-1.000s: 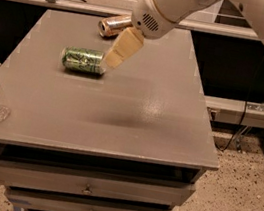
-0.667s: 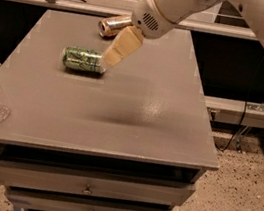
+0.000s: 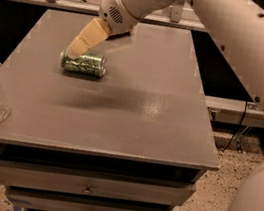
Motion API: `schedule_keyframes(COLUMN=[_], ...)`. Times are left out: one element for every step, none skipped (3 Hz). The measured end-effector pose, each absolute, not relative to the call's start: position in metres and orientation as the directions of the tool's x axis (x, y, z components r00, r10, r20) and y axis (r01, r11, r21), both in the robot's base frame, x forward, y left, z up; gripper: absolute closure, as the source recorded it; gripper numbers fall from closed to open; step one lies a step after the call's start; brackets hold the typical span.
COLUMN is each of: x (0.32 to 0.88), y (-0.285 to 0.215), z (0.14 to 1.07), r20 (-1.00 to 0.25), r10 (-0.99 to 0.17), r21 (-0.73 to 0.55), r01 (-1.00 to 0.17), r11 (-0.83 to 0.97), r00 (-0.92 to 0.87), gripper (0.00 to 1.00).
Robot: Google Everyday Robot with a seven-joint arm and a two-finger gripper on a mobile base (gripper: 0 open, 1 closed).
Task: Place green can upright
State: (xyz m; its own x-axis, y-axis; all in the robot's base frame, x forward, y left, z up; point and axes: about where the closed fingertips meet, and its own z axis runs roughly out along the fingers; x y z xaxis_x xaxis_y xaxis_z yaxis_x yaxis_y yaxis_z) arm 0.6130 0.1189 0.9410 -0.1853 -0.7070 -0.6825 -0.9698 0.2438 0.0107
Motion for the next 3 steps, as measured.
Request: schedule_keyframes(x=[0.620, 0.617, 0.617], y=[0.165, 0.194, 0.211], z=[0.928, 0.909, 0.886], r20=[-0.694, -0.673, -0.633], r10=[-0.691, -0.717, -0.766], r21=[0.063, 0.057, 0.004], r01=[-0.973, -0.979, -0.990], r11=[0.221, 0.194, 0.142], r00=[-0.202, -0.181, -0.112], gripper=[0.00, 0.00, 0.00])
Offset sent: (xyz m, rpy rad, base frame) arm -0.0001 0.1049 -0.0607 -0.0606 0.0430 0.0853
